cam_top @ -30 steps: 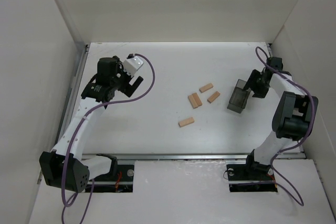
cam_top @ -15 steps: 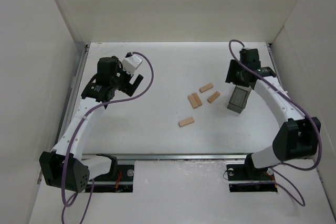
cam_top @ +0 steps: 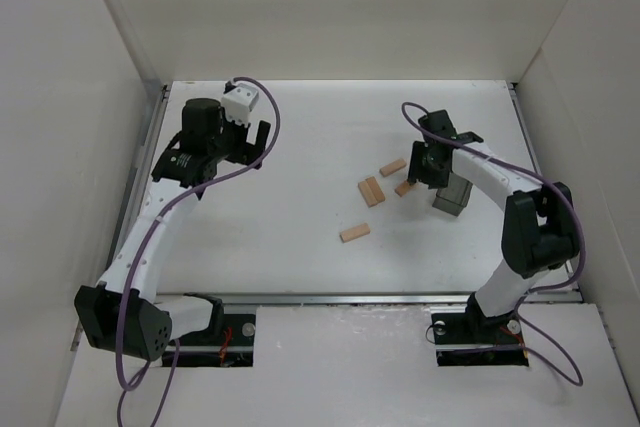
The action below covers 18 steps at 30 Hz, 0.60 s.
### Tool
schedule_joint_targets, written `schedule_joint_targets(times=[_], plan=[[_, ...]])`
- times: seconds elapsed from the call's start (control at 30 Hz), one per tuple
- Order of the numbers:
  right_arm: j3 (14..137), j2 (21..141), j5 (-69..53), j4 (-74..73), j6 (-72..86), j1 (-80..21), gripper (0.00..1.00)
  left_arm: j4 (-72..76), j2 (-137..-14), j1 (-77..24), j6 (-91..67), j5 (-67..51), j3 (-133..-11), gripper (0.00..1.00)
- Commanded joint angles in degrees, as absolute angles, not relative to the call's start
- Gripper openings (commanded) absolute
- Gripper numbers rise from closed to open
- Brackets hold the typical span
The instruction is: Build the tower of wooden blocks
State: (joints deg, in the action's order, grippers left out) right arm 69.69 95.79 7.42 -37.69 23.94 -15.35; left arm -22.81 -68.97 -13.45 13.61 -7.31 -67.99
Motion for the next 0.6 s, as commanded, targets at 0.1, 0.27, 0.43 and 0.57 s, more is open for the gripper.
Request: schedule_joint_targets(times=[0.1,0.27,0.43,0.57], plan=[[68.03,95.27,12.57,-40.42,28.56,-12.31,0.56,-24.26,-69.25,-14.24,16.16,-14.67,-70.93,0.99],[67.50,94.75,16.08,-41.91,29.62,-10.46,0.56,-29.34,-71.53,-15.64,20.82,-19.50,-72.15,0.99],[67.50,92.38,18.72,-42.97,28.92,-9.84,0.56,-31.20,-73.04,-20.55,26.18,-16.88,-72.69,0.99],[67.50,88.25,13.46,-39.56,25.06,-10.97,0.56,-29.10,-74.88,-29.60,29.79,-8.81,-71.54,0.99]])
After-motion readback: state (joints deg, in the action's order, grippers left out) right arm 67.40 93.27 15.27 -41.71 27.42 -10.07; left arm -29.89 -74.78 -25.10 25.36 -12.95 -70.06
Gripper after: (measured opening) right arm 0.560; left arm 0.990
